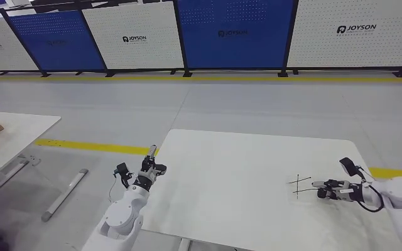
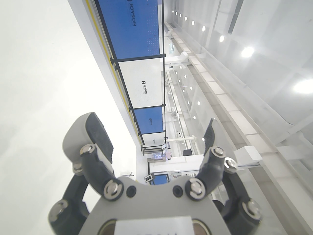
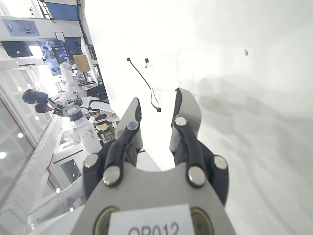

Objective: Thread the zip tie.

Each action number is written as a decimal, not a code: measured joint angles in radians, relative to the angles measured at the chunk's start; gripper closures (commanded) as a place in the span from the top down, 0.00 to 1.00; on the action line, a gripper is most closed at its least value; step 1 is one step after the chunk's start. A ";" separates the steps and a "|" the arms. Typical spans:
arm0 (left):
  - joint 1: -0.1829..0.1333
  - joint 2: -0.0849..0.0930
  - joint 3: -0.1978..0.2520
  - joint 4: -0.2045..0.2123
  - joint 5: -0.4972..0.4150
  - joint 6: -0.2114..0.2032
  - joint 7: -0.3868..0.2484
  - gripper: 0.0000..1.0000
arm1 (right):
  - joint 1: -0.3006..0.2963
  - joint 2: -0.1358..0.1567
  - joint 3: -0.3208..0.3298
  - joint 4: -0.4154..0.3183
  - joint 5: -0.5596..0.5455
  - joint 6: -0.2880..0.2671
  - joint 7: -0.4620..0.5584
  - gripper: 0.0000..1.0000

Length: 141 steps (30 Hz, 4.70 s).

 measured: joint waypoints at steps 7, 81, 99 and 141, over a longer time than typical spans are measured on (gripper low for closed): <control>0.000 0.000 0.000 0.000 0.000 0.000 0.000 1.00 | 0.015 -0.005 -0.013 0.022 0.000 -0.006 -0.003 0.21; 0.000 0.000 0.000 0.000 0.000 0.000 0.000 0.00 | -0.340 0.054 0.225 -0.462 0.458 -0.309 0.047 0.00; -0.004 -0.001 0.000 0.002 0.003 -0.005 0.006 1.00 | -0.340 0.054 0.225 -0.462 0.458 -0.309 0.047 0.00; -0.054 -0.016 0.200 -0.080 0.335 -0.083 -0.047 1.00 | -0.452 -0.001 0.237 -0.660 0.511 -0.310 -0.008 0.00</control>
